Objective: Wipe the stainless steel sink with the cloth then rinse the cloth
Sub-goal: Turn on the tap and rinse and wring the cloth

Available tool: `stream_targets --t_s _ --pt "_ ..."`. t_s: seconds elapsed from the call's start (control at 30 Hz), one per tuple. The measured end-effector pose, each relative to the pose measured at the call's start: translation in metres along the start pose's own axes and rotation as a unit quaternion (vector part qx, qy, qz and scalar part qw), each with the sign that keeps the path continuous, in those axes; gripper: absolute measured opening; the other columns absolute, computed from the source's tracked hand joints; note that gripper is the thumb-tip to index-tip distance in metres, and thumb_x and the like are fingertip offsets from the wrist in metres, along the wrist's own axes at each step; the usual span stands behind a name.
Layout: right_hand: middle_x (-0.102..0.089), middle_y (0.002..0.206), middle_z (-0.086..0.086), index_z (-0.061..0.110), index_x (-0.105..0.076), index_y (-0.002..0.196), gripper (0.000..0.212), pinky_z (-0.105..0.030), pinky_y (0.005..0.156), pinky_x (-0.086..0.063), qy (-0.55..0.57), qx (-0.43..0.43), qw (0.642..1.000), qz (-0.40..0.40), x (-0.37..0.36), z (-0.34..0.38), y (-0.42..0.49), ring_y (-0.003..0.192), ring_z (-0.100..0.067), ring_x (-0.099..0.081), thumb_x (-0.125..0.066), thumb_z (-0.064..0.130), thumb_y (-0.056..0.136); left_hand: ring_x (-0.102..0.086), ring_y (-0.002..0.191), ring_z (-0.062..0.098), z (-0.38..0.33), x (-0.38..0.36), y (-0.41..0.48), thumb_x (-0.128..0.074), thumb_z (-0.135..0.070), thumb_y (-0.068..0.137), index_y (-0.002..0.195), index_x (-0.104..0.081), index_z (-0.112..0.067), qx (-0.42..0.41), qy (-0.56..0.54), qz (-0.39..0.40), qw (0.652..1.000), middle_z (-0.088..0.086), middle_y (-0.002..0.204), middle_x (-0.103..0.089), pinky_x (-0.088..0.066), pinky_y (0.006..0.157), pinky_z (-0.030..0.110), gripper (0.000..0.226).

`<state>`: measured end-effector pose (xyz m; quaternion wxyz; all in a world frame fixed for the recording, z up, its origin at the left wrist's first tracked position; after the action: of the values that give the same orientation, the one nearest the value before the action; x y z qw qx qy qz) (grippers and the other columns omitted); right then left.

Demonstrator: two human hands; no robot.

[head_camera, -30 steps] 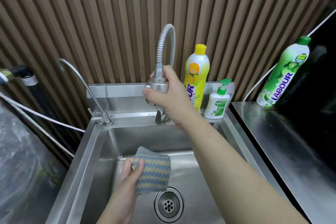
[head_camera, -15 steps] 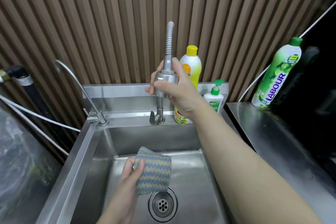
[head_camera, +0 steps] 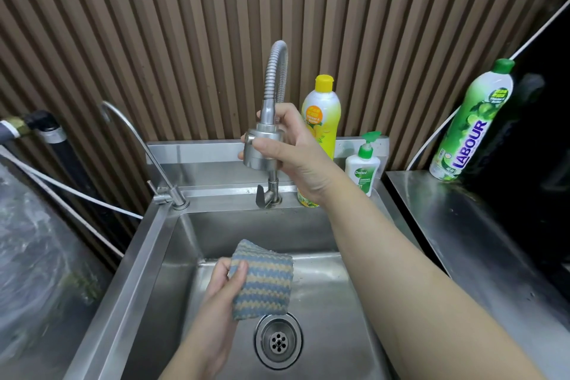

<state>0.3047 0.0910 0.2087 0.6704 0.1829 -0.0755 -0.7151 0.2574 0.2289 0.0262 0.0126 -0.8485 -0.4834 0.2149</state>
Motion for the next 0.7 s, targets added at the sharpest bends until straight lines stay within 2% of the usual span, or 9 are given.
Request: stream_targets --t_s 0.07,0.13,0.17,0.23,0.3,0.37,0.47,0.53,0.7 --pt "-0.06 0.096 -0.008 0.022 -0.05 0.099 0.037 -0.069 0.095 -0.037 -0.017 0.002 1.0 0.007 -0.002 -0.003 0.0 0.099 -0.036 -0.055 -0.074 0.017 0.071 -0.063 0.07 0.017 0.0 0.001 -0.001 -0.053 -0.031 0.081 0.08 -0.046 -0.013 0.004 0.006 0.0 1.0 0.006 0.079 -0.066 -0.048 0.059 0.032 0.019" --pt "-0.059 0.1 -0.011 0.023 -0.051 0.099 0.036 -0.067 0.097 -0.037 -0.031 -0.002 0.999 0.008 -0.004 -0.004 -0.001 0.1 -0.034 -0.054 -0.074 0.02 0.071 -0.062 0.067 0.016 0.001 0.001 -0.003 -0.053 -0.031 0.081 0.078 -0.045 -0.014 0.005 0.007 -0.003 1.0 0.005 0.078 -0.065 -0.047 0.056 0.029 0.019" --pt "-0.059 0.099 -0.009 0.023 -0.052 0.098 0.035 -0.063 0.098 -0.04 -0.037 -0.006 0.999 0.007 -0.004 -0.004 -0.001 0.099 -0.032 -0.054 -0.074 0.02 0.072 -0.062 0.065 0.015 0.001 0.001 -0.004 -0.053 -0.031 0.081 0.078 -0.044 -0.014 0.006 0.008 -0.004 1.0 0.004 0.076 -0.064 -0.046 0.054 0.027 0.019" --pt "-0.061 0.094 0.0 0.023 -0.051 0.099 0.032 -0.049 0.087 -0.046 -0.049 -0.007 0.999 0.005 -0.004 -0.002 -0.002 0.094 -0.024 -0.054 -0.072 0.019 0.075 -0.062 0.065 0.015 0.002 0.002 -0.005 -0.053 -0.031 0.081 0.078 -0.044 -0.014 0.007 0.007 -0.005 1.0 0.004 0.076 -0.064 -0.046 0.054 0.028 0.019" --pt "-0.062 0.086 0.01 0.022 -0.05 0.1 0.03 -0.031 0.073 -0.046 -0.056 -0.008 0.998 -0.002 -0.003 0.0 -0.004 0.084 -0.014 -0.054 -0.068 0.017 0.077 -0.063 0.069 0.016 0.003 0.004 -0.006 -0.053 -0.031 0.081 0.078 -0.045 -0.014 0.01 0.005 -0.006 1.0 0.006 0.079 -0.065 -0.047 0.058 0.031 0.018" --pt "-0.061 0.081 0.014 0.022 -0.05 0.1 0.027 -0.022 0.064 -0.043 -0.054 -0.006 0.998 -0.013 -0.001 0.0 -0.005 0.077 -0.007 -0.054 -0.066 0.021 0.078 -0.064 0.071 0.017 0.003 0.006 -0.006 -0.053 -0.03 0.081 0.079 -0.046 -0.015 0.012 0.002 -0.006 1.0 0.007 0.081 -0.066 -0.047 0.061 0.033 0.017" --pt "-0.058 0.091 0.01 0.029 -0.052 0.096 0.02 -0.023 0.067 -0.041 -0.057 -0.008 0.997 -0.054 0.009 -0.005 -0.005 0.08 -0.007 -0.053 -0.058 0.041 0.081 -0.064 0.072 0.016 0.003 0.009 -0.007 -0.053 -0.031 0.08 0.082 -0.048 -0.015 0.01 -0.001 -0.004 1.0 0.006 0.083 -0.067 -0.047 0.06 0.03 0.017" --pt "-0.058 0.097 0.005 0.027 -0.053 0.096 0.02 -0.025 0.073 -0.045 -0.05 -0.021 0.994 -0.095 0.025 -0.016 -0.005 0.082 -0.008 -0.056 -0.047 0.044 0.088 -0.065 0.073 0.015 0.002 0.012 -0.008 -0.052 -0.031 0.08 0.084 -0.05 -0.014 0.007 -0.005 -0.003 1.0 0.006 0.084 -0.068 -0.047 0.06 0.03 0.017" --pt "-0.06 0.094 0.002 0.029 -0.056 0.088 0.01 -0.029 0.072 -0.043 -0.217 -0.142 0.946 -0.196 0.072 -0.093 -0.017 0.091 -0.017 -0.058 -0.048 0.029 0.094 -0.066 0.078 0.015 0.002 0.024 -0.005 -0.05 -0.03 0.082 0.087 -0.052 -0.014 -0.002 -0.021 -0.005 1.0 0.006 0.087 -0.069 -0.049 0.064 0.031 0.017"
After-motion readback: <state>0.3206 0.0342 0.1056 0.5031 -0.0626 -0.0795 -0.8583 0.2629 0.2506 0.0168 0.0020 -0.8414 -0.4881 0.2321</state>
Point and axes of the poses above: each hand's wrist, its own y-axis towards the middle knuckle, its own x-axis out of the back of the hand, z = x × y, the point moved 10 cm from there along y, towards the middle knuckle
